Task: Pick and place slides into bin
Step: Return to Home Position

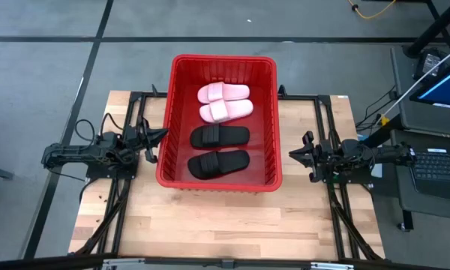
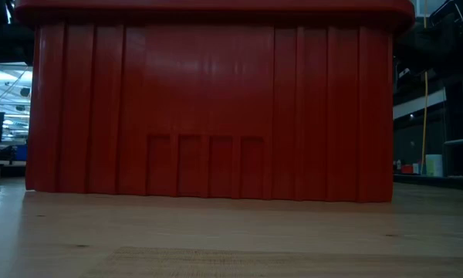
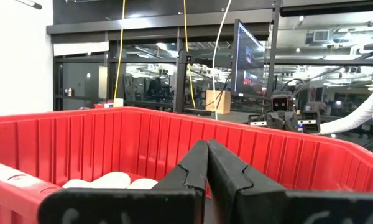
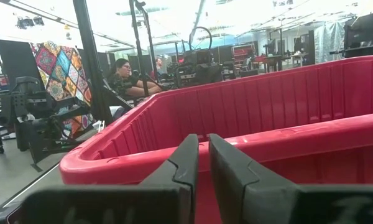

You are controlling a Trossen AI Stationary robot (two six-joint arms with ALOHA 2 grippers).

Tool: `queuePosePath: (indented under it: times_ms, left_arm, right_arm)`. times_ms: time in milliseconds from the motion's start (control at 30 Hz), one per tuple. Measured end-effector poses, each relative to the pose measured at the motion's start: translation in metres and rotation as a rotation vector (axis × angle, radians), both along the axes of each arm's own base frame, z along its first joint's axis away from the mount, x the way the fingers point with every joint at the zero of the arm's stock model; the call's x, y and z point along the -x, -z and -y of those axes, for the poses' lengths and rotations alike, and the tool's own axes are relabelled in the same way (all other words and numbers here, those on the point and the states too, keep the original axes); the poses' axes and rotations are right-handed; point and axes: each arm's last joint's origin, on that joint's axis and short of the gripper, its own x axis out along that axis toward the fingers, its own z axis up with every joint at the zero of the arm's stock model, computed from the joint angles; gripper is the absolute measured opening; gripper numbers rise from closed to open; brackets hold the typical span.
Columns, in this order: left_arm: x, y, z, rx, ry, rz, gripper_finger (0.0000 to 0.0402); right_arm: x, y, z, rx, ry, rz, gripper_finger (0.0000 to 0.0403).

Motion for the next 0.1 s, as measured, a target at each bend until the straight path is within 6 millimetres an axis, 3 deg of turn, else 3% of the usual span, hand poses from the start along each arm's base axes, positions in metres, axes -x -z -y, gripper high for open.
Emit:
queuePosePath:
  times_ms: [100]
  left_arm:
    - [0.0000, 0.0000, 0.0000, 0.000, 0.000, 0.000, 0.0006]
  right_arm:
    - [0.0000, 0.0000, 0.0000, 0.001, 0.000, 0.000, 0.0042]
